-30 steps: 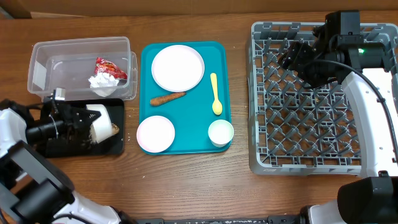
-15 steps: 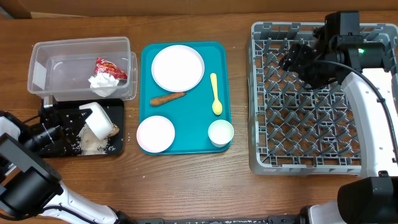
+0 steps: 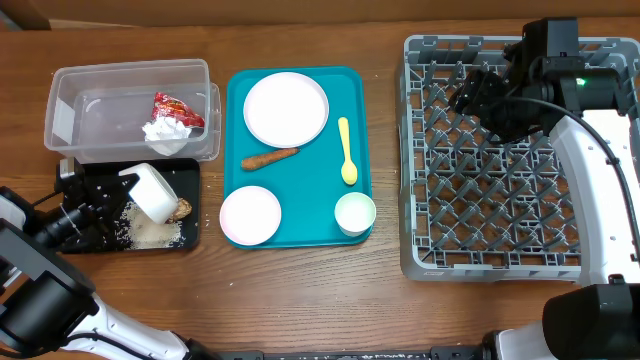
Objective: Sort waste into correct bins and load items into the dishwasher
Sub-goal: 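Carry the rice bowl left and tip the rice onto the black tray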
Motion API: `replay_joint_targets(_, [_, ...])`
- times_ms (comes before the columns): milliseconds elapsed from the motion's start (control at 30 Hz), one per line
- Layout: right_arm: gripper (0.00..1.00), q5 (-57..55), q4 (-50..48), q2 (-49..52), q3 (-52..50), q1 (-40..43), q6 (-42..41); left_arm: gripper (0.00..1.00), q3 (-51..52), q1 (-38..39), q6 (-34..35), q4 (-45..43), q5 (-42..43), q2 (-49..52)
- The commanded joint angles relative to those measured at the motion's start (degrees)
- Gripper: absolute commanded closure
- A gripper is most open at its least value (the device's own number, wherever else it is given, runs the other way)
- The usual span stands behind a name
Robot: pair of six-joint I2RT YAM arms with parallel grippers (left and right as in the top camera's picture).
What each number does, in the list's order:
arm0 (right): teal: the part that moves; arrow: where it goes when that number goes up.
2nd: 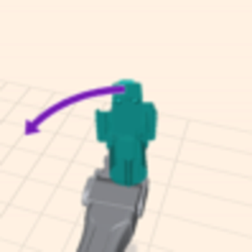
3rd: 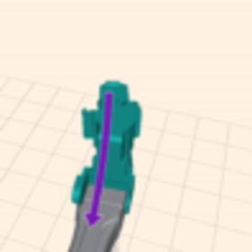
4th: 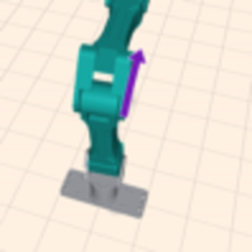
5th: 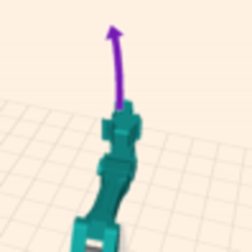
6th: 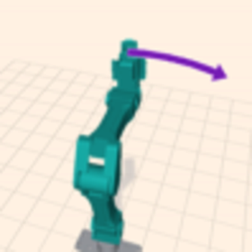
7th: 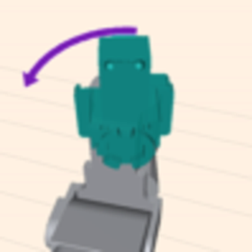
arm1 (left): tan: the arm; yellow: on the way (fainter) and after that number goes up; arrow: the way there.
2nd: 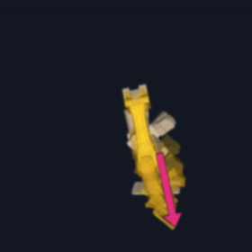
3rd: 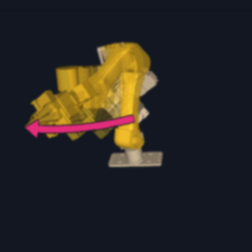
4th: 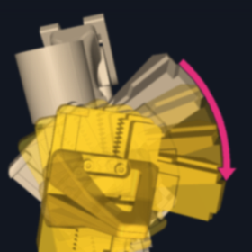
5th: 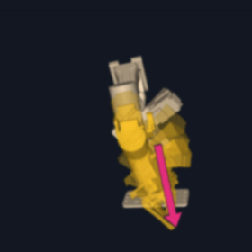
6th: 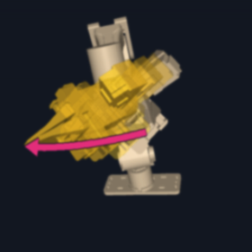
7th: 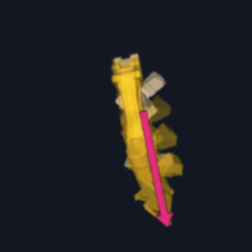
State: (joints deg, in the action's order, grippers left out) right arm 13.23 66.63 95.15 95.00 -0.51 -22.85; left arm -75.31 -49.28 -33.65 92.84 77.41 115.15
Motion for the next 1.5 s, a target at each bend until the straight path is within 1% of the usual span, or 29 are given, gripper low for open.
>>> replay_joint_targets(0, [0.25,-0.3,-0.2,-0.2,0.6,-0.1,0.3,0.96,-1.4,-0.4,-1.8,0.2,1.5,0.5])
replay_joint_targets(67, [0.25,-0.3,-0.2,-0.2,0.6,-0.1,0.3,0.96,-1.6,-0.5,-1.8,1.3,1.5,0.5])
replay_joint_targets(133, [0.25,-0.3,0.0,-0.2,0.6,-0.1,0.3,0.96,-1.7,-0.5,-3.2,4.1,1.9,0.3])
replay_joint_targets(267, [0.25,-0.3,0.5,-0.2,0.6,-0.1,0.4,0.96,-2.9,-0.6,-6.4,3.3,1.1,-0.8])
replay_joint_targets(300, [0.25,-0.3,0.6,-0.2,0.6,-0.1,0.3,0.96,-3.5,-0.7,-5.9,1.8,0.3,-0.7])
replay_joint_targets(367, [0.25,-0.3,0.6,-0.2,0.6,-0.1,0.4,0.96,-4.7,-0.7,-1.4,0.3,-2.0,-0.7])
replay_joint_targets(500, [0.25,-0.3,0.7,-0.2,0.6,-0.1,0.3,0.96,-7.0,-0.7,-2.8,2.6,-2.2,-0.7])
replay_joint_targets(767, [0.25,-0.3,0.8,-0.2,0.6,-0.1,0.4,0.96,-8.2,-0.7,-2.3,1.6,-0.7,-0.7])
replay_joint_targets(867, [0.23,-0.3,0.8,-0.2,0.6,-0.1,0.4,0.96,-8.2,-0.7,-1.2,3.8,-0.5,-0.7])
replay_joint_targets(933, [0.21,-0.3,0.8,-0.2,0.6,-0.1,0.4,0.96,-8.2,-0.7,-0.2,3.7,-0.5,-0.7])
replay_joint_targets(1033, [0.21,-0.3,0.8,-0.2,0.6,-0.1,0.4,0.96,-8.2,-0.7,2.6,3.9,0.9,-0.7])
replay_joint_targets(1100, [0.21,-0.3,0.8,-0.2,0.6,-0.1,0.4,0.96,-8.2,-0.6,6.7,4.1,3.2,-0.8])
replay_joint_targets(1233, [0.21,-0.3,0.8,-0.2,0.6,-0.1,0.4,0.96,-8.2,-0.6,6.0,3.6,5.8,-0.8])
replay_joint_targets(1367, [0.21,-0.3,0.8,-0.2,0.6,-0.1,0.4,0.96,-8.2,0.5,4.6,4.1,4.2,-1.2])
replay_joint_targets(1400, [0.20,-0.3,0.8,-0.2,0.6,-0.1,0.4,0.96,-8.2,1.0,4.0,4.1,3.7,-1.6])
replay_joint_targets(1433, [0.16,-0.3,0.8,-0.2,0.6,-0.1,0.4,0.96,-8.2,1.6,3.8,4.1,3.3,-2.2])
replay_joint_targets(1467, [0.07,-0.3,0.8,-0.2,0.6,-0.1,0.4,0.96,-8.3,2.1,3.4,4.1,3.4,-2.9])
